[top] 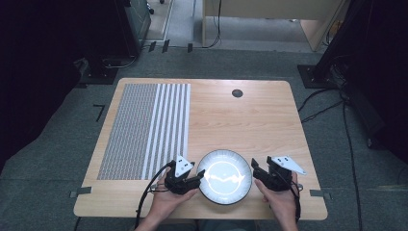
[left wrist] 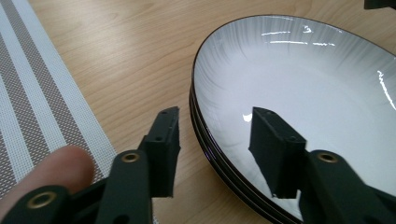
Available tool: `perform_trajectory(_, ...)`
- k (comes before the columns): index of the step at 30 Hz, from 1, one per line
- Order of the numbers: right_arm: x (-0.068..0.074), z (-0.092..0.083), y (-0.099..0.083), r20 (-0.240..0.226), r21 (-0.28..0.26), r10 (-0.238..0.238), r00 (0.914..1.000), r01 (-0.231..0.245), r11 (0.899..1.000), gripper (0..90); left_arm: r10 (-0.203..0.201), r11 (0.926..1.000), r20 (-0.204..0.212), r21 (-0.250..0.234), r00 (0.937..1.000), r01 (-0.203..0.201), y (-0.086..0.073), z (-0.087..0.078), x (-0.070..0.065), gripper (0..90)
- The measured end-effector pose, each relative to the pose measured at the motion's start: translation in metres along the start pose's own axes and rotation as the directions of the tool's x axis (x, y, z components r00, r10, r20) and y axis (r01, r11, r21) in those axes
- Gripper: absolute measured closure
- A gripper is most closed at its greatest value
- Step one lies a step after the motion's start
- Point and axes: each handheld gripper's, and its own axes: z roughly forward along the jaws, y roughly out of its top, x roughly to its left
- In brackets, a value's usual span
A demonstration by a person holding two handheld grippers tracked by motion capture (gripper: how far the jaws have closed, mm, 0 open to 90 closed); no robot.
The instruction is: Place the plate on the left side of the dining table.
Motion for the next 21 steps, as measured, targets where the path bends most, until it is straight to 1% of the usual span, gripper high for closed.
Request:
perform_trajectory(1, 0.001, 0.0, -0.001, -0.002, 0.002, -0.004, 1.0, 0.004, 1.0, 42.9, 0.002, 1.0, 0.003, 0.004, 1.0, -0.002, -0.001, 0.001, -0.001, 56.5)
perform_trajectory(2, 0.003, -0.001, -0.003, -0.013, 0.001, -0.011, 0.9999, 0.011, 1.0, 45.0, 0.005, 1.0, 0.003, 0.007, 1.0, -0.005, -0.001, 0.001, -0.001, 58.7)
perform_trajectory(6, 0.008, -0.002, -0.009, -0.039, -0.013, -0.041, 0.9984, 0.04, 0.999, 48.1, 0.021, 0.9996, -0.006, 0.021, 0.9998, -0.021, -0.004, 0.004, -0.004, 66.8)
perform_trajectory(7, 0.009, -0.002, -0.01, -0.043, -0.008, -0.04, 0.9983, 0.039, 0.999, 49.4, 0.018, 0.9997, -0.003, 0.02, 0.9998, -0.017, -0.004, 0.004, -0.003, 66.8)
perform_trajectory(8, 0.01, -0.002, -0.012, -0.055, 0.004, -0.028, 0.9981, 0.028, 1.0, 50.7, 0.015, 0.9997, -0.001, 0.019, 0.9999, -0.015, -0.004, 0.004, -0.003, 67.1)
perform_trajectory(10, 0.011, -0.002, -0.013, -0.068, 0.012, -0.012, 0.9976, 0.013, 1.0, 53.9, 0.013, 0.9998, 0.0, 0.014, 0.9999, -0.013, -0.004, 0.003, -0.002, 68.1)
perform_trajectory(12, 0.012, -0.003, -0.013, -0.074, 0.021, -0.016, 0.9971, 0.017, 1.0, 58.7, 0.012, 0.9998, 0.001, 0.014, 0.9999, -0.012, -0.004, 0.003, -0.002, 68.4)
perform_trajectory(14, 0.014, -0.004, -0.013, -0.076, 0.016, -0.02, 0.9969, 0.021, 1.0, 62.6, 0.017, 0.9997, -0.005, 0.017, 0.9998, -0.017, -0.004, 0.004, -0.003, 68.6)
perform_trajectory(15, 0.015, -0.005, -0.013, -0.079, 0.016, -0.025, 0.9966, 0.027, 1.0, 63.2, 0.019, 0.9997, -0.006, 0.017, 0.9998, -0.019, -0.004, 0.004, -0.003, 68.7)
perform_trajectory(17, 0.016, -0.006, -0.012, -0.092, 0.035, -0.026, 0.9954, 0.029, 0.999, 63.1, 0.016, 0.9997, -0.004, 0.018, 0.9999, -0.016, -0.005, 0.005, -0.003, 68.8)
perform_trajectory(19, 0.017, -0.006, -0.011, -0.084, 0.051, -0.022, 0.9962, 0.027, 0.998, 63.2, 0.013, 0.9998, -0.002, 0.017, 0.9999, -0.013, -0.005, 0.005, -0.003, 68.8)
perform_trajectory(21, 0.016, -0.006, -0.011, -0.084, 0.059, -0.008, 0.9964, 0.013, 0.998, 64.8, 0.014, 0.9998, -0.003, 0.016, 0.9999, -0.014, -0.005, 0.005, -0.003, 68.9)
